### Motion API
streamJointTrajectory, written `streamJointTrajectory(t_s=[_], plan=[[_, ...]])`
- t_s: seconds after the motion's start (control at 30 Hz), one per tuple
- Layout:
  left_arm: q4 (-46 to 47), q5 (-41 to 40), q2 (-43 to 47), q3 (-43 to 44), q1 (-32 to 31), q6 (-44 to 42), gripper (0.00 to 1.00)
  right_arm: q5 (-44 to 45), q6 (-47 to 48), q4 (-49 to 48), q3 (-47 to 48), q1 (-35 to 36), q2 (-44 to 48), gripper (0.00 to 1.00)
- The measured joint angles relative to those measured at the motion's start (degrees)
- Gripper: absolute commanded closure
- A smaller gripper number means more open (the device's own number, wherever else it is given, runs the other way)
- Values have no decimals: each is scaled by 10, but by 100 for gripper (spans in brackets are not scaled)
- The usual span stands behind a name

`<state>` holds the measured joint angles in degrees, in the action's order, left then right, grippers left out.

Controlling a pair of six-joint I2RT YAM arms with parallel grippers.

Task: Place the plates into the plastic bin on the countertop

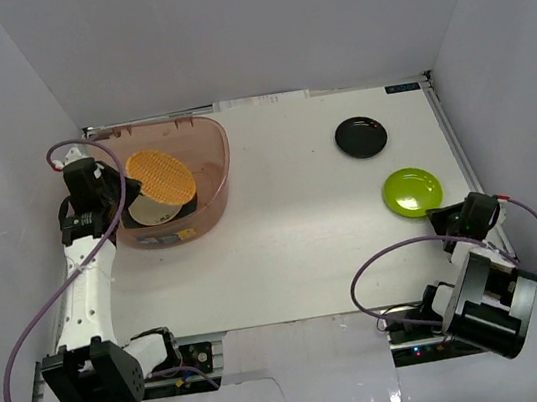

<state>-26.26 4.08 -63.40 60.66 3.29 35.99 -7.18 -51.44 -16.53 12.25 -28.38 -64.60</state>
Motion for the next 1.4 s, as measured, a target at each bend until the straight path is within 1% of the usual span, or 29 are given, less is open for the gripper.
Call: streamJointTrajectory(t_s=[0.1,0.2,0.27,0.3,0.37,0.4,0.43,0.5,0.53,0.57,0.63,0.67,0.7,0.8,0.97,1.1,1.2,1.3,1.37,1.4], plan=[[-17,-6,-29,-5,53,0,100,-17,-7,9,0,2,39,92],[-12,-4,-33,-23,80,1,100,-27,-9,37,18,17,110,92],[-11,-2,-37,-38,92,4,100,-38,-10,45,51,33,134,92],[-12,-1,-43,-42,95,5,100,-47,-12,38,70,48,136,92],[-11,5,-62,-47,96,5,96,-68,-11,17,104,91,130,92],[-10,10,-74,-47,97,5,93,-68,-1,15,130,132,121,92],[-7,16,-84,-47,97,5,86,-70,6,16,155,172,110,92],[-2,24,-103,-47,97,4,78,-65,33,28,224,280,79,92],[-2,26,-112,-47,97,2,73,-67,49,26,260,335,59,92],[-2,26,-120,-47,96,-2,55,-73,61,25,293,384,40,92],[-2,24,-126,-48,96,-9,39,-76,90,26,361,472,-5,92],[3,21,-127,-48,96,-12,22,-78,105,26,395,512,-31,92],[16,20,-128,-48,97,-15,15,-76,118,30,430,548,-60,92],[32,16,-128,-48,94,-22,6,-73,151,44,529,624,-156,92],[40,17,-112,-48,98,-14,4,-71,178,84,692,700,-332,92],[45,30,-45,-48,103,3,4,-63,190,144,846,734,-472,92],[59,52,17,-38,105,11,4,-52,191,179,938,753,-555,92],[86,95,58,-27,99,18,4,-45,184,204,1015,768,-626,91],[101,132,74,-28,87,22,4,-43,173,211,1049,775,-663,68],[106,152,77,-28,78,22,4,-42,168,215,1062,779,-678,53]])
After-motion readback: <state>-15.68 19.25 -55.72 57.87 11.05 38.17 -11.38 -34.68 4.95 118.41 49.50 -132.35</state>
